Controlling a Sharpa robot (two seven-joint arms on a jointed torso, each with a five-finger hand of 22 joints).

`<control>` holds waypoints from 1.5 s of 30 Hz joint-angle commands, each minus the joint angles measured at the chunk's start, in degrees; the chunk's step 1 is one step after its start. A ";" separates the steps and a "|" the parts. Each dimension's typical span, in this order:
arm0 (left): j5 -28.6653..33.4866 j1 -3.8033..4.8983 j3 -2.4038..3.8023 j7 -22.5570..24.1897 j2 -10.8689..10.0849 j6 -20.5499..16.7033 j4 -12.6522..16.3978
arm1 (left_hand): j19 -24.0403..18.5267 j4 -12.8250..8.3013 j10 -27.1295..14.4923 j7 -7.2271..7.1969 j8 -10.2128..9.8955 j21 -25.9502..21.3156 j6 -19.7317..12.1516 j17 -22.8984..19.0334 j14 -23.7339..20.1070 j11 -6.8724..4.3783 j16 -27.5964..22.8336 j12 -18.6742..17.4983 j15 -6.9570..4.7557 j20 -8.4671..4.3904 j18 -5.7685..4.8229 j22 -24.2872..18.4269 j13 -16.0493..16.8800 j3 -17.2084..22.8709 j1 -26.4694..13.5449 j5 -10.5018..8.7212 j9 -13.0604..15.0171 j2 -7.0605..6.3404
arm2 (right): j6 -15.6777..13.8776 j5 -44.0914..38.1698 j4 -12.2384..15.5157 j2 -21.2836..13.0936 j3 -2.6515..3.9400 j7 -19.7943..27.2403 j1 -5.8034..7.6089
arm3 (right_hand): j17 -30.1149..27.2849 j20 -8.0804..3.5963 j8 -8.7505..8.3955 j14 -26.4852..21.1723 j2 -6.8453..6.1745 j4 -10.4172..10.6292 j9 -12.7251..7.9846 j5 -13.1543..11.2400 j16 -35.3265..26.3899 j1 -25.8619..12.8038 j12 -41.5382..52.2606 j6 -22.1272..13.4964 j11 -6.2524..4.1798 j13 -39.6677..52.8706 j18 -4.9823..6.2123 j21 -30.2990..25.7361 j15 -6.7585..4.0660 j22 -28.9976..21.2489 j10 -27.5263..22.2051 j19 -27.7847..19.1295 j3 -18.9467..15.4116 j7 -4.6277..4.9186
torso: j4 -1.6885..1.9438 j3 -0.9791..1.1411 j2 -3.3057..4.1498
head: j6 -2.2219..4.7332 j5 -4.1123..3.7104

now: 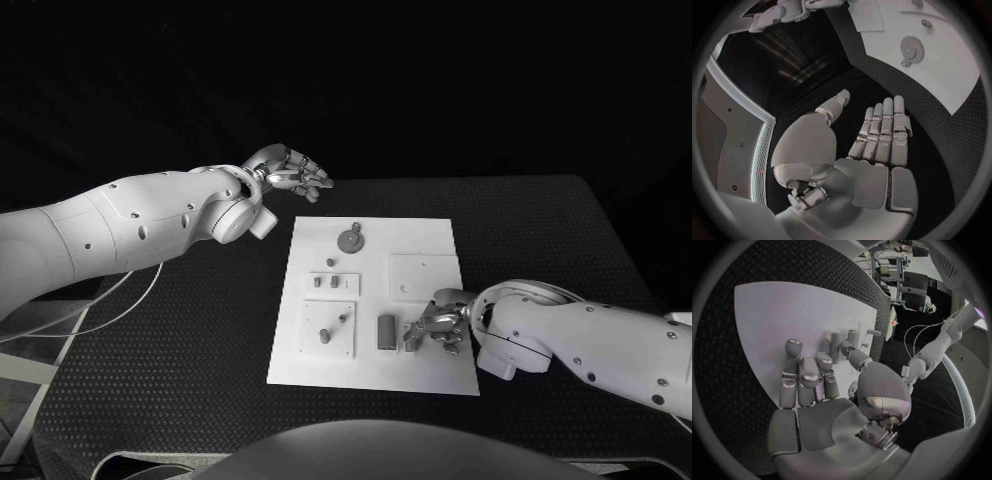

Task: Assemble the parts on the task board

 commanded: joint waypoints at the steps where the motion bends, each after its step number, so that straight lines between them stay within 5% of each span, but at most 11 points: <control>1: 0.09 0.05 0.02 0.61 0.02 0.69 0.10 | -0.17 0.38 -0.25 0.73 0.22 0.18 -0.22 0.07 0.41 -0.09 -0.28 0.27 0.06 0.07 0.99 -0.10 -0.08 0.05 -0.04 -0.19 -0.10 -0.28 | -0.61 -7.88 0.51 0.29 0.02 2.47 -0.18 | -0.08 -0.01 0.05 0.18 -0.94 0.21 -0.18 0.09 -0.31 -0.11 -0.29 -2.43 -0.09 -0.09 1.17 -0.31 -0.08 0.60 -0.32 0.23 0.24 2.29 | -0.01 0.01 0.01 | -0.02 0.06; 32: 0.09 0.05 0.02 0.58 -0.01 0.77 0.09 | -0.16 0.40 -0.26 0.73 0.24 0.18 -0.23 0.14 0.44 -0.09 -0.33 0.30 0.06 0.07 0.99 -0.10 -0.12 0.03 -0.02 -0.19 -0.13 -0.28 | 0.28 -7.21 1.24 0.00 0.02 2.23 -0.27 | -0.07 -0.15 0.46 0.33 -4.10 5.22 -0.60 0.09 -0.43 -2.10 -0.17 -2.50 -0.14 -0.34 1.17 -0.67 -0.13 0.62 -0.31 0.65 1.44 2.24 | -0.03 0.02 0.01 | -0.33 0.16; 45: 0.09 0.05 0.02 0.58 -0.10 0.79 0.05 | -0.16 0.42 -0.25 0.73 0.26 0.18 -0.22 0.18 0.45 -0.10 -0.36 0.32 0.05 0.07 0.99 -0.11 -0.14 0.03 -0.01 -0.18 -0.14 -0.25 | -5.03 -11.60 2.16 -2.47 0.04 6.85 -0.26 | -0.03 -0.26 0.51 0.36 -4.75 5.69 -0.67 0.10 -0.39 -1.98 -0.08 -2.63 -0.16 -0.36 1.17 -0.64 -0.17 0.70 -0.28 0.77 1.66 2.23 | -0.02 0.03 0.00 | -0.27 0.21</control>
